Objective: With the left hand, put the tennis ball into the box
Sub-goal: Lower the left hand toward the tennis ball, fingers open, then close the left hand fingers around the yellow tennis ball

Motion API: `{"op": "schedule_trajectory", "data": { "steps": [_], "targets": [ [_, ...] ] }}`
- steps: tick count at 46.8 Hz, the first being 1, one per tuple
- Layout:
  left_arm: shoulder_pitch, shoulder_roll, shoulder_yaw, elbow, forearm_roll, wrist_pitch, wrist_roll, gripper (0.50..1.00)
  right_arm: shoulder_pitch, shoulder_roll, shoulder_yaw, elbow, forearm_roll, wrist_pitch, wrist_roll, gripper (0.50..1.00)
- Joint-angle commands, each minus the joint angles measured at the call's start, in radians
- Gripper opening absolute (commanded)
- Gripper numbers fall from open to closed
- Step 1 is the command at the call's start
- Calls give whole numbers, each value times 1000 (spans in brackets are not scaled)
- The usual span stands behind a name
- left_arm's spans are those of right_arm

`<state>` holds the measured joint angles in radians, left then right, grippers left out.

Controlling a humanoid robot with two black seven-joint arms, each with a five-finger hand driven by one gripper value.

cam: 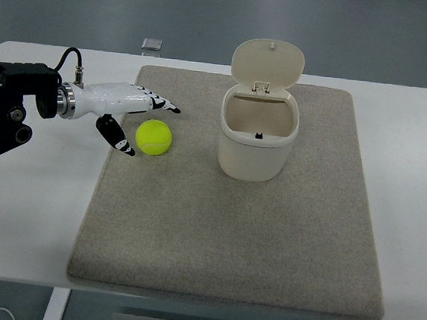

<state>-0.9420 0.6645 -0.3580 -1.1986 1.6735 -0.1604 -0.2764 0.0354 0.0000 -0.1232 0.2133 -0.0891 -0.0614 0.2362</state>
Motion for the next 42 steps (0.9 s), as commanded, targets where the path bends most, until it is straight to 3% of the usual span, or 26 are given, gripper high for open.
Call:
{"op": "schedule_trajectory", "data": {
  "steps": [1,28,36,38,42],
  "targets": [
    [0,-22,2,19,0,2,2,990,0,0,-1,0,0,0,0,938],
    [5,-62,25,83,2,4,9,969,0,0,1,0,0,0,0,938],
    [5,-62,33,86,9,4,9,883,0,0,1,0,0,0,0,938],
    [5,-62,40,86,11,4,9,840,0,0,-1,0,0,0,0,938],
    [5,-63,44,88,15,4,9,812,0,0,-1,0,0,0,0,938]
  ]
}}
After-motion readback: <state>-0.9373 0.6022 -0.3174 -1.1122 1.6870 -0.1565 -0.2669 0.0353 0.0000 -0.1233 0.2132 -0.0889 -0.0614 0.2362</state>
